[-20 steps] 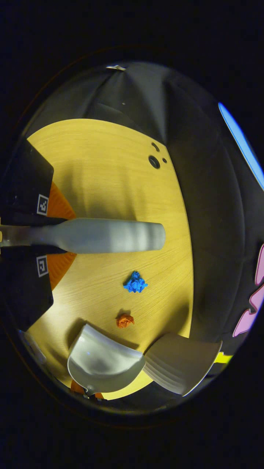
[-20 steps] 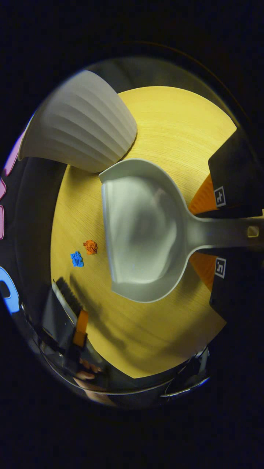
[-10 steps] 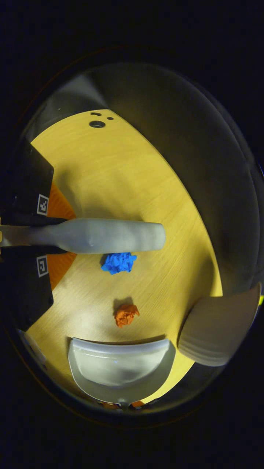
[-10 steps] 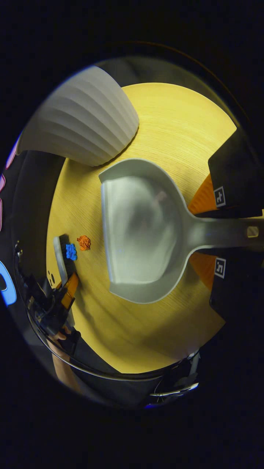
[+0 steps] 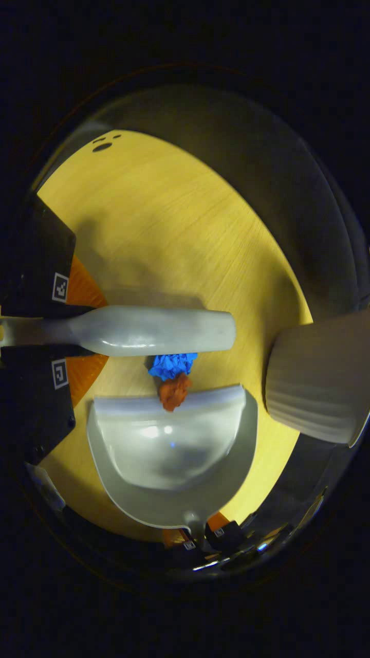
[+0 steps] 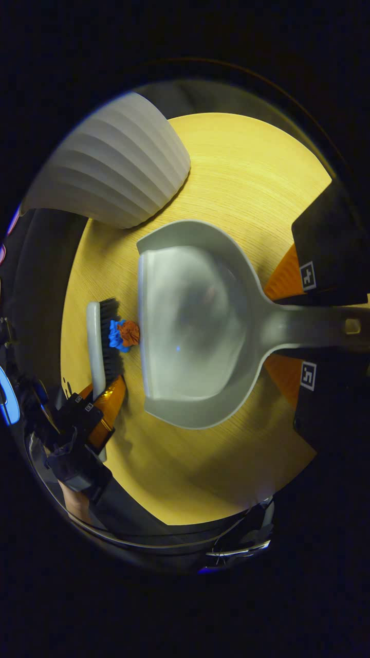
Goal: Pick up the small broom and dustpan from the desktop, sweep the trash into the dustpan with the broom, and then empty the trash into the garbage bin.
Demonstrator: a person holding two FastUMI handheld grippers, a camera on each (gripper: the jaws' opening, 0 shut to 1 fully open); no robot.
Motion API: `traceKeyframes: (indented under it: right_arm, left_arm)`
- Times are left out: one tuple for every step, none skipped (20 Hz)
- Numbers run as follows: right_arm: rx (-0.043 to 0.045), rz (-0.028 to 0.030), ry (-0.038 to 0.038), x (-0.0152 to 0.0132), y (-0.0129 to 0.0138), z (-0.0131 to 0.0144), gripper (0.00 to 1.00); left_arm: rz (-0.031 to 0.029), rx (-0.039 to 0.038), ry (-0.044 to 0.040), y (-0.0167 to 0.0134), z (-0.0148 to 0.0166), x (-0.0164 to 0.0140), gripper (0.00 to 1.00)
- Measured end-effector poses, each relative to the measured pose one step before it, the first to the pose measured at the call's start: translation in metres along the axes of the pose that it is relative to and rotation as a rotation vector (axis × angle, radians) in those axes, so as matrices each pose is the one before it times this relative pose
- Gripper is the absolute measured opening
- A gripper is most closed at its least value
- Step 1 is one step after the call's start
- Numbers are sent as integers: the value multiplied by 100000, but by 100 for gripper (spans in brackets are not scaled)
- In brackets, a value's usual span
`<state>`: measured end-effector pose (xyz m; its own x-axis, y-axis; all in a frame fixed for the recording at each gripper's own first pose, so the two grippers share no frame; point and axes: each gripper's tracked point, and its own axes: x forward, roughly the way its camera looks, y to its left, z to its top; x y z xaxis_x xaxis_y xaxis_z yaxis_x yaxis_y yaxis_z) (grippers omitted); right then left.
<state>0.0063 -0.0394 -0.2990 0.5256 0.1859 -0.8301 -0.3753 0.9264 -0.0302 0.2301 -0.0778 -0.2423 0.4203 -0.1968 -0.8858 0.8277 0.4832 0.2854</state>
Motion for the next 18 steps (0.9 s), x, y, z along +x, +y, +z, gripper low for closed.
traceKeyframes:
  right_arm:
    - [657,353,-347,40,-48,42,35]
    - [-300,-162,-180,-9,-151,11,35]
    - [10,-85,-235,70,-22,-56,35]
    - [-80,199,-274,80,24,-286,35]
    - [3,135,-497,118,-68,-202,35]
    - [-400,54,-353,-13,-87,-111,35]
    - [-283,-88,-645,-6,-79,-160,35]
    - [137,-189,-832,106,-107,51,35]
    - [719,64,-671,82,-137,24,35]
    - [984,12,-680,279,-287,-403,35]
    - [713,-515,-263,333,-523,-346,35]
    - [59,-901,-170,584,-825,-473,35]
    - [58,-1103,-374,271,-919,-281,35]
    - [503,-796,-266,29,-1010,-253,35]
    - [1119,-565,-247,-60,-1079,-115,35]
    - [1186,-352,-300,-277,-1132,-10,35]
    - [454,-622,-208,-329,-1256,143,31]
    - [-74,-1097,-847,-230,-810,104,35]
  left_arm:
    - [-3108,-423,488,-1472,127,-58,25]
    - [-3390,112,389,-1650,48,-129,25]
    - [-2526,192,373,-1587,-360,16,25]
    - [-1318,4,-140,-1194,-4,-168,25]
    - [-2001,-1158,-51,-1123,-96,-269,26]
    - [-2049,-2039,-72,-1719,-82,-239,26]
    - [142,-1830,-761,-280,-26,-193,25]
    - [1572,-2806,-1366,-296,-25,-226,26]
    - [1492,-3910,-1909,186,-129,-515,25]
    - [1675,-4360,-3134,-159,127,-500,25]
    - [1771,-4544,-3456,114,31,-408,24]
    - [2088,-4489,-2732,191,-315,-605,26]
    - [2698,-4560,-2898,567,-506,-826,26]
    - [2579,-4724,-2644,608,-493,-655,26]
    - [2233,-5008,-2538,1036,-733,-717,26]
    - [1731,-5166,-2077,1078,-858,-608,25]
    - [1744,-4869,-1480,904,-1261,-239,25]
    - [1920,-4208,-1339,1130,-1167,-368,27]
